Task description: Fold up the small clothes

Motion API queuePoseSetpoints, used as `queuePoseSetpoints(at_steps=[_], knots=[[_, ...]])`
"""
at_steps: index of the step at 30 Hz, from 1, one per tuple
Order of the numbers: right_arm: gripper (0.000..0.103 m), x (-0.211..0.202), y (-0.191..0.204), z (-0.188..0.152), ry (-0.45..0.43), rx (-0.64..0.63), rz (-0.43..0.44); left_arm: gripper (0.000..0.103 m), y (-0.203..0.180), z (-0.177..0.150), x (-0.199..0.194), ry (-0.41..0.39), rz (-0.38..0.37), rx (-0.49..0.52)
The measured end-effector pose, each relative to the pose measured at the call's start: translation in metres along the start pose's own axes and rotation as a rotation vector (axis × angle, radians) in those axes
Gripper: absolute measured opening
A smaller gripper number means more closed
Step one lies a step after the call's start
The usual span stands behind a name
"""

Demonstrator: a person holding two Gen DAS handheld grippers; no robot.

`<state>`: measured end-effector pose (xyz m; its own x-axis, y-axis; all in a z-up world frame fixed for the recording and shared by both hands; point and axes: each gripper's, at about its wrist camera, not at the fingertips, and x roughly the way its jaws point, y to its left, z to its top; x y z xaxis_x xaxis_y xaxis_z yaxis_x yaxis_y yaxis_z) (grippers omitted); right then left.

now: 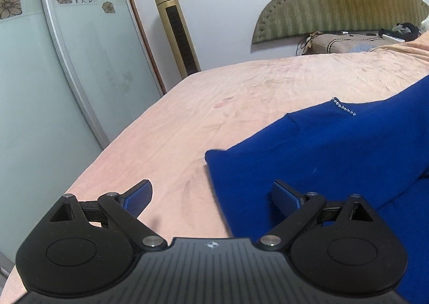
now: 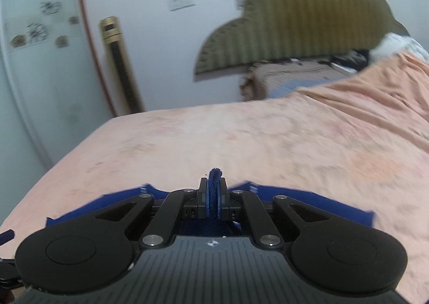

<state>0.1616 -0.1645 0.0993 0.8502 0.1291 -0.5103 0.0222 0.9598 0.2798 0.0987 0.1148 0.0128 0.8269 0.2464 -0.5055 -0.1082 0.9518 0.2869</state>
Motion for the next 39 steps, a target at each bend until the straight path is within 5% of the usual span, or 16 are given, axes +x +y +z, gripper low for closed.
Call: queuePoseSetpoints(at_steps=[6, 16, 21, 23, 28, 34, 39], knots=[[0.009, -0.016, -0.042, -0.016, -0.003, 0.055, -0.058, 0.097, 0.007, 0.004, 0.006, 0.032, -0.071, -0.061], [0.009, -0.018, -0.089, -0.039, 0.052, 0.121, -0.143, 0.097, 0.047, 0.007, 0.014, 0.127, -0.321, -0.355], [0.011, -0.004, -0.103, -0.052, 0.098, 0.148, -0.179, 0.097, 0.023, 0.007, 0.01, 0.126, -0.33, -0.268], [0.024, 0.001, -0.106, -0.058, 0.121, 0.153, -0.197, 0.097, 0.015, 0.006, 0.008, 0.14, -0.334, -0.249], [0.024, -0.017, -0.105, -0.064, 0.053, 0.171, -0.306, 0.097, -0.002, 0.004, -0.003, 0.144, -0.347, -0.209], [0.042, -0.016, -0.07, -0.079, 0.105, 0.007, -0.174, 0.097, -0.028, -0.001, -0.012, 0.16, -0.352, -0.152], [0.047, -0.004, -0.072, -0.084, 0.159, 0.026, -0.244, 0.097, -0.036, -0.006, -0.018, 0.165, -0.345, -0.118]])
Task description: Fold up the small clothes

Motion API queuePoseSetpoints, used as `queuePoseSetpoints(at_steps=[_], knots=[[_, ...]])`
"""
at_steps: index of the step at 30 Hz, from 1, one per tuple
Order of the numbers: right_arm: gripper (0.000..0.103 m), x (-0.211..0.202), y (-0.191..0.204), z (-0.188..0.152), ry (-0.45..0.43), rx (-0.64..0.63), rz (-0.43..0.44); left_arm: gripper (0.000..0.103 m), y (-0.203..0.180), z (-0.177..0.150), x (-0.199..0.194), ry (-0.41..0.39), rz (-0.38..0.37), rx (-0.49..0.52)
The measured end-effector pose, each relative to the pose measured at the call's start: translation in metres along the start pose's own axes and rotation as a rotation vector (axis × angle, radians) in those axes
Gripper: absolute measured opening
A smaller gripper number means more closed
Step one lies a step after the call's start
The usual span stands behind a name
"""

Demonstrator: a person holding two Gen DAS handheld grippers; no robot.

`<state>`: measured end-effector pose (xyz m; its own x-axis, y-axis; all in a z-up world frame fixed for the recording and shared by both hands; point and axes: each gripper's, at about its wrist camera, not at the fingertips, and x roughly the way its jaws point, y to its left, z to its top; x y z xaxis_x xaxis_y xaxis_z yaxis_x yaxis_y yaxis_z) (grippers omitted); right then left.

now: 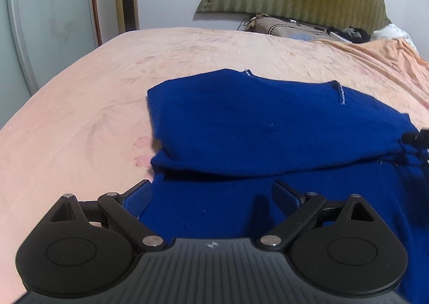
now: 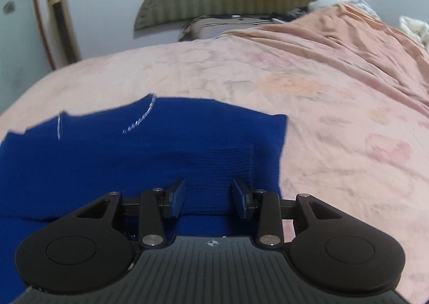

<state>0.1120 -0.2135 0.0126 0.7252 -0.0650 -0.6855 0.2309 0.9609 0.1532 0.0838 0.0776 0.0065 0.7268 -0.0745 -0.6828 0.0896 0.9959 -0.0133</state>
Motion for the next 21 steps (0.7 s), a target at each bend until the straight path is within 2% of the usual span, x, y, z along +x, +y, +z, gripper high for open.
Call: queuePoseSetpoints(at_steps=[5, 8, 10, 16, 21], knots=[[0.062, -0.019, 0.008, -0.004, -0.02, -0.033, 0.039, 0.097, -0.003, -0.004, -0.001, 0.016, 0.002, -0.005], [0.062, -0.02, 0.01, -0.016, 0.02, -0.066, 0.022, 0.097, -0.004, -0.008, -0.005, 0.023, -0.001, 0.001], [0.062, -0.026, 0.005, -0.022, 0.021, -0.042, 0.011, 0.097, -0.005, -0.012, -0.008, 0.021, 0.004, 0.017], [0.07, -0.069, -0.001, -0.035, -0.033, 0.001, 0.072, 0.097, -0.004, -0.023, -0.017, 0.032, 0.003, 0.009], [0.073, -0.098, -0.008, -0.058, -0.03, 0.013, 0.122, 0.097, 0.007, -0.039, -0.034, 0.038, -0.007, 0.026]])
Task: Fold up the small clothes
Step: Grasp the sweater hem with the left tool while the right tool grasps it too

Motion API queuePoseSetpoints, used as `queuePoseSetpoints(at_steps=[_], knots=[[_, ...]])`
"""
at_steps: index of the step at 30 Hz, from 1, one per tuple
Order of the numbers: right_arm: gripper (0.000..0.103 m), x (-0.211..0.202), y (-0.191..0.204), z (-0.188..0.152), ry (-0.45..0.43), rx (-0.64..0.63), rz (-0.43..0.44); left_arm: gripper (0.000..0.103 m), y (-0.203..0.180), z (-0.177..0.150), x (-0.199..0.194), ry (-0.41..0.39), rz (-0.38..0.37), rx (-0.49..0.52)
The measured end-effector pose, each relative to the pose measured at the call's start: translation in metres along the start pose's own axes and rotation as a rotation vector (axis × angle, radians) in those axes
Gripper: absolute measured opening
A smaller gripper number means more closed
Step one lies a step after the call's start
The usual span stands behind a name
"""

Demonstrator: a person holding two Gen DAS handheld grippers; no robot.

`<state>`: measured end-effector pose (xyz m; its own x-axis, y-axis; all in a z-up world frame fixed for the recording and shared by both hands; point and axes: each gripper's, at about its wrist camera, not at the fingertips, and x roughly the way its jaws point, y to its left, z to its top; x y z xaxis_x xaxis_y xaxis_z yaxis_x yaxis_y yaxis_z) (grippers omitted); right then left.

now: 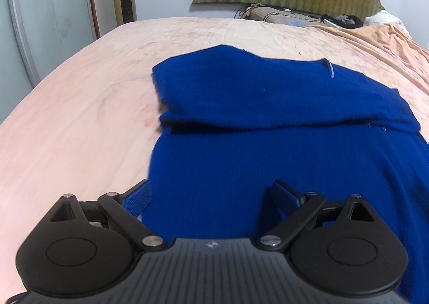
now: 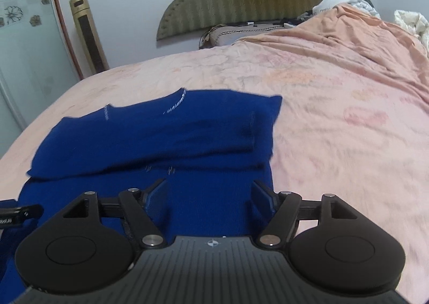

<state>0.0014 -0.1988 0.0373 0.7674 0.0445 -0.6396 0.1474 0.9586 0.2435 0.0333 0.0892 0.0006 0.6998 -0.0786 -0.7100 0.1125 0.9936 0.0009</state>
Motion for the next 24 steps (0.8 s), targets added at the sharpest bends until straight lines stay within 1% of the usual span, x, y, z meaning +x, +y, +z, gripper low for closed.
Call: queuePoseSetpoints(at_steps=[2, 6, 9, 11, 13, 14, 15, 16, 17, 18, 19, 20, 21, 22, 23, 24], knots=[[0.074, -0.011, -0.005, -0.011, 0.009, 0.017, 0.006, 0.097, 0.009, -0.01, -0.007, 0.01, -0.001, -0.007], [0.076, -0.028, -0.021, -0.037, 0.062, 0.048, 0.007, 0.097, 0.03, -0.025, -0.021, 0.026, -0.056, -0.031], [0.078, -0.037, -0.027, -0.054, 0.096, 0.048, 0.016, 0.097, 0.035, -0.031, -0.029, 0.03, -0.075, -0.027], [0.08, -0.043, -0.025, -0.06, 0.094, 0.042, 0.027, 0.097, 0.035, -0.034, -0.031, 0.037, -0.106, -0.041], [0.08, -0.048, -0.017, -0.064, 0.098, 0.026, 0.071, 0.097, 0.03, -0.035, -0.032, 0.032, -0.129, -0.044], [0.078, -0.05, -0.012, -0.066, 0.1, 0.011, 0.097, 0.097, 0.026, -0.035, -0.033, 0.034, -0.149, -0.039], [0.074, -0.051, -0.004, -0.067, 0.103, -0.014, 0.121, 0.097, 0.021, -0.035, -0.033, 0.035, -0.169, -0.033], [0.072, -0.052, 0.006, -0.07, 0.104, -0.054, 0.13, 0.097, 0.017, -0.035, -0.032, 0.033, -0.185, -0.026], [0.067, -0.052, 0.015, -0.072, 0.102, -0.099, 0.12, 0.096, 0.012, -0.035, -0.033, 0.031, -0.208, -0.014], [0.059, -0.051, 0.025, -0.074, 0.098, -0.153, 0.098, 0.085, 0.007, -0.035, -0.032, 0.028, -0.238, -0.008], [0.054, -0.05, 0.034, -0.077, 0.094, -0.193, 0.076, 0.074, 0.004, -0.035, -0.032, 0.019, -0.258, -0.004], [0.038, -0.048, 0.039, -0.077, 0.09, -0.216, 0.061, 0.051, 0.0, -0.035, -0.032, 0.007, -0.251, 0.012], [0.024, -0.047, 0.042, -0.077, 0.086, -0.223, 0.05, 0.032, -0.004, -0.034, -0.031, -0.002, -0.236, 0.032], [0.013, -0.047, 0.043, -0.075, 0.08, -0.223, 0.044, 0.023, -0.006, -0.033, -0.029, -0.005, -0.23, 0.041], [0.007, -0.046, 0.041, -0.072, 0.08, -0.209, 0.056, 0.012, -0.005, -0.031, -0.026, -0.001, -0.237, 0.03], [0.006, -0.045, 0.039, -0.069, 0.08, -0.191, 0.064, 0.01, -0.004, -0.027, -0.024, 0.006, -0.248, 0.012]])
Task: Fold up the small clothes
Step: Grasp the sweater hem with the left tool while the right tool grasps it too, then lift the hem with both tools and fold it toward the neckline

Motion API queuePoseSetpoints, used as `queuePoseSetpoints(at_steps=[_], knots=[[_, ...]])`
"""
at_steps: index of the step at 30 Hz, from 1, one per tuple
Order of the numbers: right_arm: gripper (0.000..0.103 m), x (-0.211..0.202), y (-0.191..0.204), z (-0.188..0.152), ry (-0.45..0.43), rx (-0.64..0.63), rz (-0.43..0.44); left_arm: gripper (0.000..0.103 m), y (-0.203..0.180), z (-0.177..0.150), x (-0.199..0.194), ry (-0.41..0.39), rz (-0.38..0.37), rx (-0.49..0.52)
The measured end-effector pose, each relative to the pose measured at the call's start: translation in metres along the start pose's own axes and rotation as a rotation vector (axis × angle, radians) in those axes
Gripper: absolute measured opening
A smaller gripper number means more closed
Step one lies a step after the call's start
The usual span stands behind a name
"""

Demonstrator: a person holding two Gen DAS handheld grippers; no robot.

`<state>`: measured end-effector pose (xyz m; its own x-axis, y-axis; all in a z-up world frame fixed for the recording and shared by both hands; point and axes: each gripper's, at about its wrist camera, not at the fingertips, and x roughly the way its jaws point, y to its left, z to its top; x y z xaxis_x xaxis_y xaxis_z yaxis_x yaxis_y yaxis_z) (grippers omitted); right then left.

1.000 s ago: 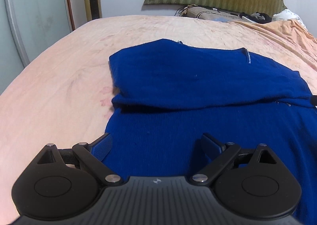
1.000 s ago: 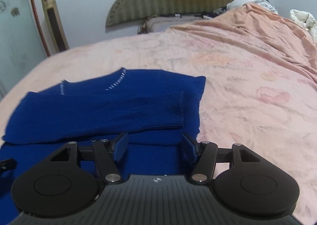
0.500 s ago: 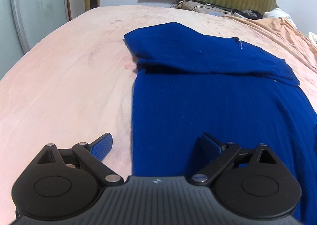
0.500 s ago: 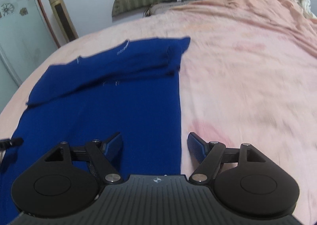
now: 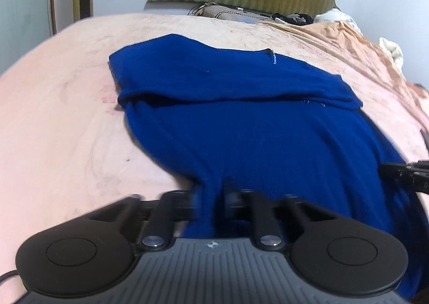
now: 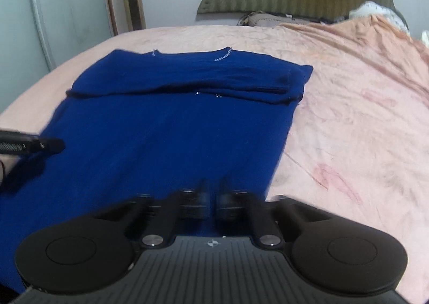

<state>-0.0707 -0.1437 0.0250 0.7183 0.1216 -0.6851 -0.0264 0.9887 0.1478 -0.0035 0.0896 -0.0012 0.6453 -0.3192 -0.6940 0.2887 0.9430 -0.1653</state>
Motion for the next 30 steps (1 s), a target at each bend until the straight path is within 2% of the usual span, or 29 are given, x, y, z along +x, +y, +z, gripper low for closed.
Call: queuePoseSetpoints(at_steps=[2, 6, 13, 14, 16, 17, 18, 20, 22, 23, 24, 25, 28, 30], knots=[[0.005, 0.001, -0.004, 0.003, -0.011, 0.007, 0.009, 0.01, 0.004, 0.004, 0.001, 0.002, -0.022, -0.03], [0.002, 0.0, -0.009, 0.012, -0.041, 0.006, 0.009, 0.009, 0.003, 0.014, 0.002, -0.025, -0.017, -0.024], [0.003, 0.003, -0.044, 0.046, -0.136, 0.127, -0.015, 0.009, -0.004, 0.037, 0.006, -0.097, 0.05, 0.012], [0.017, 0.003, -0.052, 0.048, -0.135, 0.159, -0.032, 0.009, -0.005, 0.037, 0.006, -0.093, 0.055, 0.013], [0.035, 0.001, -0.066, 0.046, -0.099, 0.215, -0.024, 0.009, -0.005, 0.034, 0.005, -0.092, 0.055, 0.023], [0.054, 0.0, -0.071, 0.042, -0.083, 0.229, -0.01, 0.009, -0.006, 0.031, 0.006, -0.086, 0.065, 0.032], [0.06, -0.005, -0.075, 0.034, -0.077, 0.239, 0.005, 0.009, -0.006, 0.03, 0.008, -0.077, 0.073, 0.034], [0.059, -0.01, -0.077, 0.019, -0.04, 0.233, -0.004, 0.009, -0.003, 0.026, 0.013, -0.054, 0.068, 0.017], [0.049, -0.007, -0.075, 0.005, 0.021, 0.213, 0.003, 0.009, -0.001, 0.024, 0.016, -0.042, 0.059, -0.008], [0.036, -0.005, -0.071, 0.002, 0.036, 0.195, 0.014, 0.009, -0.002, 0.024, 0.017, -0.042, 0.062, -0.014], [0.018, -0.004, -0.062, 0.0, 0.034, 0.157, 0.012, 0.009, -0.002, 0.025, 0.018, -0.043, 0.065, -0.018], [0.008, -0.003, -0.053, 0.001, 0.034, 0.11, 0.007, 0.009, -0.002, 0.026, 0.017, -0.044, 0.067, -0.021], [0.005, -0.001, -0.039, 0.016, -0.025, 0.061, -0.007, 0.009, -0.002, 0.033, 0.015, -0.064, 0.07, -0.026], [0.005, 0.002, -0.038, 0.031, -0.086, 0.033, -0.052, 0.009, 0.001, 0.04, 0.016, -0.078, 0.069, -0.04]])
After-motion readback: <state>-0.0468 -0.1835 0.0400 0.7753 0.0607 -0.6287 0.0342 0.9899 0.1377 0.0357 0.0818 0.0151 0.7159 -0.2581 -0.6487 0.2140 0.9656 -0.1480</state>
